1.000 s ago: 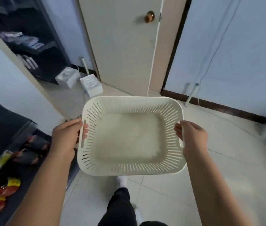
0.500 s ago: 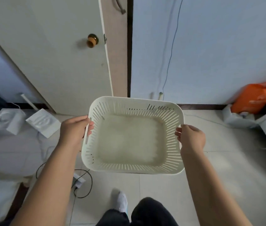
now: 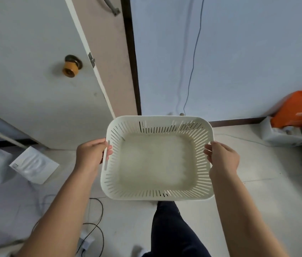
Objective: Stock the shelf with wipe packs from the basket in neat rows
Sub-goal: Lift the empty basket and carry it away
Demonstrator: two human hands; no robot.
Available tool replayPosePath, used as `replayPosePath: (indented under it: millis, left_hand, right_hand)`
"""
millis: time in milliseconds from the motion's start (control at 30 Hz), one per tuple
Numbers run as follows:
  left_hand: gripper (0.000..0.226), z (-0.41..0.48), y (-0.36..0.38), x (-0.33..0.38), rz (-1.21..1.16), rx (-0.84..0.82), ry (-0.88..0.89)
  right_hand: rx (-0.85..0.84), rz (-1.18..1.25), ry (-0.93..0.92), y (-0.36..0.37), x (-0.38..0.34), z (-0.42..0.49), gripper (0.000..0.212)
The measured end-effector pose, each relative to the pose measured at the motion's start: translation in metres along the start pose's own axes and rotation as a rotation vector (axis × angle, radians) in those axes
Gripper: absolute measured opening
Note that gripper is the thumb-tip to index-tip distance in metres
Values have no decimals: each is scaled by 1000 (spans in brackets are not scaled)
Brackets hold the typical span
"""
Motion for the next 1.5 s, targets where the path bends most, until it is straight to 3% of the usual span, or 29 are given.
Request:
replayPosePath:
  millis: [433,833,1133,1233,1367,1500]
  left_hand:
    - [24,209,177,46,48,79,-189]
    - [25,429,301,-121,156,174,-331]
    - [28,585,372,-250,158,130,-324]
    - [19,623,390,-280,173,116,-340]
    - [25,659,411,-312,157,147,-351]
    - [32,666,422,-327,205,110,-287]
  right_hand:
    - [31,-153,218,162,23,240,11]
    - [2,-196,291,264,214,440,9]
    - [-42,-220,269,313,368,566,8]
    - [-79,-288,218,332,400,590,15]
    - [-57,-309,206,348,425,618,28]
    - [-38,-319,186,348,439,625,26]
Point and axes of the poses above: each hand's wrist, its own z-axis towards the middle knuckle, its own y-axis out of the palm, x = y × z, the point moved 2 cm from there along z, towards the middle knuckle, and after that the axes turned 9 degrees about z, right-handed, at the moved point
